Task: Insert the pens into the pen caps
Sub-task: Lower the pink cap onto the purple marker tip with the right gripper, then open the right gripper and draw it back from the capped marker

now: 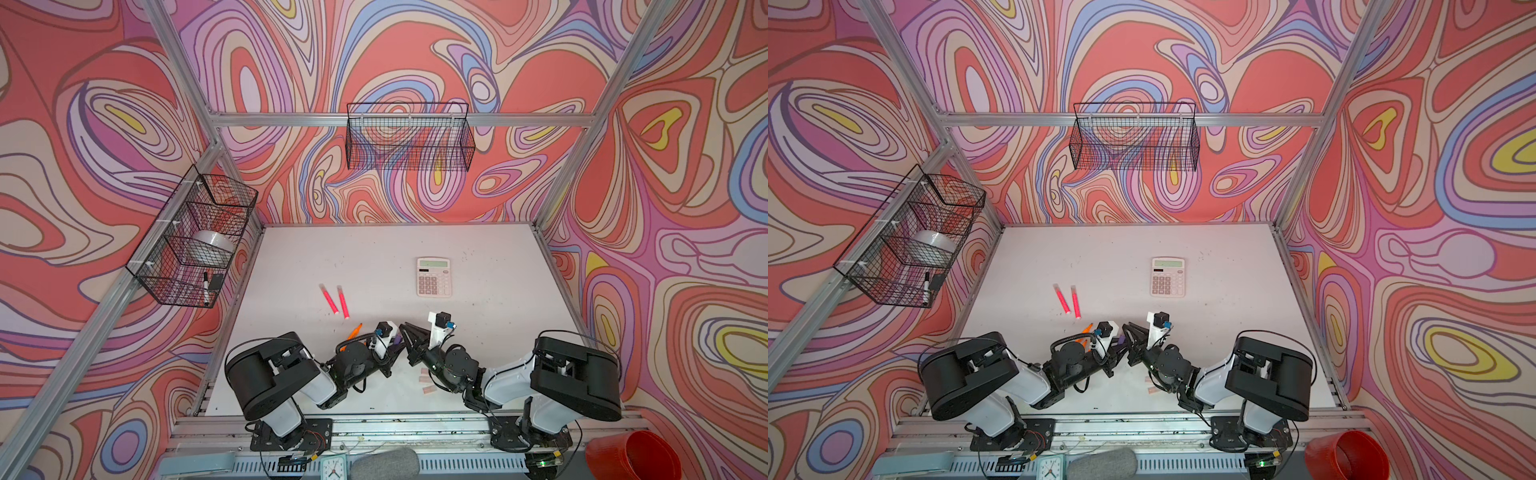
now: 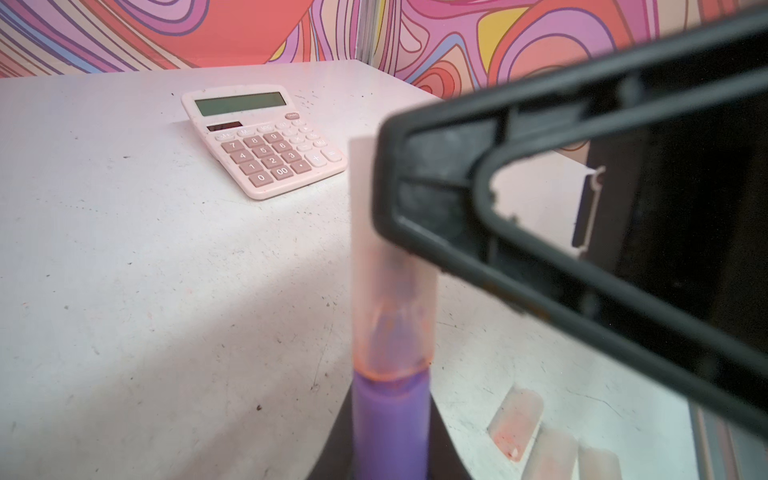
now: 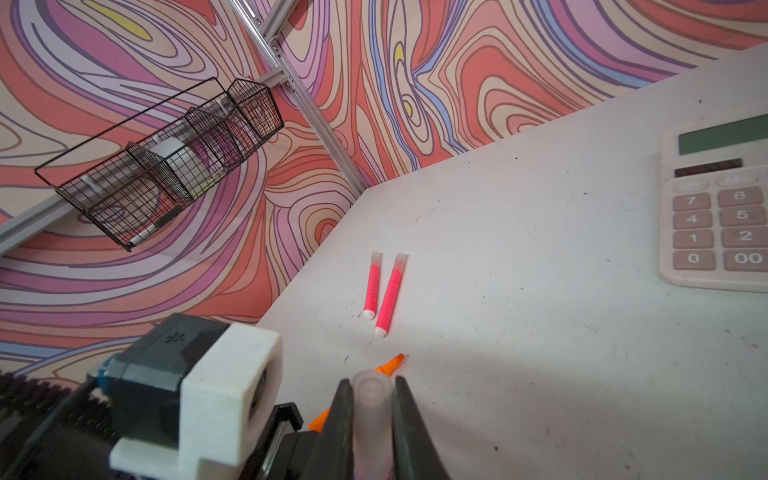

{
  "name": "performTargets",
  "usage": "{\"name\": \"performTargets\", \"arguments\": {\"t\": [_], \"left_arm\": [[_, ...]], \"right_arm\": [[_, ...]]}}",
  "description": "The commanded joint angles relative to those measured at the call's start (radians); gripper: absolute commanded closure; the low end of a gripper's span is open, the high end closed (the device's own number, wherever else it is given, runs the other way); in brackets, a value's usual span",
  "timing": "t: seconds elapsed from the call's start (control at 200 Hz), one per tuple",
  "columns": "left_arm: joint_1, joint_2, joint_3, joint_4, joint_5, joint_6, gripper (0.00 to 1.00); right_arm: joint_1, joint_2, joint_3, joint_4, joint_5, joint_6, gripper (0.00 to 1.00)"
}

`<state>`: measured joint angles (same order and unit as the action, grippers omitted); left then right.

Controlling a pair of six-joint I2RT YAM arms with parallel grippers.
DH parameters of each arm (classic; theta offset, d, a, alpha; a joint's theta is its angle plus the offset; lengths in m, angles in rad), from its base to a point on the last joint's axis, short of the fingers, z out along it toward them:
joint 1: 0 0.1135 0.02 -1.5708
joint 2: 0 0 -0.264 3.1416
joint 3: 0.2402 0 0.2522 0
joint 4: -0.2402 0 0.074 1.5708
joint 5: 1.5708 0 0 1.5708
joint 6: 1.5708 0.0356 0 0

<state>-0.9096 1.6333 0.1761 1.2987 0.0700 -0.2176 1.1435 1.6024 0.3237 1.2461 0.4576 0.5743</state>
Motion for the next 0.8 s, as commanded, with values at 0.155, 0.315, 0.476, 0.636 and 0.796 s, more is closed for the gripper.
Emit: {"name": "performTargets", "arguments": {"t": [0.155, 0.315, 0.476, 0.636, 0.796], "left_arm": [[0.012, -0.021, 0.033, 0.066, -0.023, 0.000, 1.00], [0.012, 0.011, 0.045, 0.066, -0.017, 0.014, 1.00], [0.012, 0.021, 0.052, 0.067, -0.027, 0.036, 1.00], [0.011, 0.039, 0.060, 0.067, -0.026, 0.064, 1.00], [0.012, 0.096, 0.092, 0.067, -0.009, 0.096, 1.00]], "right_arm": [[0.038, -0.012, 0.017, -0.135, -0.106, -0.048, 0.78], [0.038, -0.036, -0.020, -0.099, -0.104, -0.052, 0.54], [0.038, -0.123, -0.064, -0.096, -0.098, -0.055, 0.37], [0.037, -0.260, -0.077, -0.201, -0.063, -0.055, 0.37], [0.033, -0.384, 0.006, -0.503, 0.067, 0.003, 0.55]]}}
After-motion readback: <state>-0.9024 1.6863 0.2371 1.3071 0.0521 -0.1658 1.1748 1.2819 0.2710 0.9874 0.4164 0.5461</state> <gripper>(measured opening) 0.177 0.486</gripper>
